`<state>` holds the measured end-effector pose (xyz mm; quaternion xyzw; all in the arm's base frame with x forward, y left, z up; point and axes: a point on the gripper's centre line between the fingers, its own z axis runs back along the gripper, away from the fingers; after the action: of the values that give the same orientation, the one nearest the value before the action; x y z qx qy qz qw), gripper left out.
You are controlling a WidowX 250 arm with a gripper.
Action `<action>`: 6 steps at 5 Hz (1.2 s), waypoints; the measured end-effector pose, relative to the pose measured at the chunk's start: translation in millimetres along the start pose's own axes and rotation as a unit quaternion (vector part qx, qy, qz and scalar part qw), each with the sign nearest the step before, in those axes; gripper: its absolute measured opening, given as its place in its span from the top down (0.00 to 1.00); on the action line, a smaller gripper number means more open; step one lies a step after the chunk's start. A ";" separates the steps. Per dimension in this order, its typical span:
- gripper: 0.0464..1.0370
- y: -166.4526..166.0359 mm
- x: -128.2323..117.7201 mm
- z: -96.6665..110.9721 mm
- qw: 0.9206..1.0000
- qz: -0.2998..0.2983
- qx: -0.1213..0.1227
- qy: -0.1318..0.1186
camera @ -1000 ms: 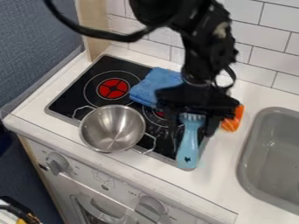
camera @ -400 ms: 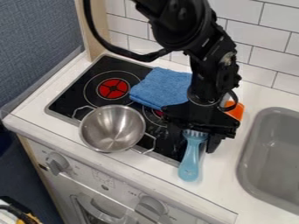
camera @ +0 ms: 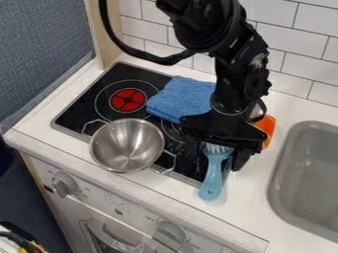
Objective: Moved blue brush to the right side of silver pot
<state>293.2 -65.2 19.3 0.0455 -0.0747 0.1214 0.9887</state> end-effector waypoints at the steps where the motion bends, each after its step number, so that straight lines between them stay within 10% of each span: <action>1: 0.03 3.9 4.3 6.9 1.000 0.001 0.017 0.001; 6: 0.04 102.0 57.3 38.7 0.999 -0.039 0.025 -0.005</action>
<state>317.8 42.5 73.8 0.0740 -0.0748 0.0841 0.9909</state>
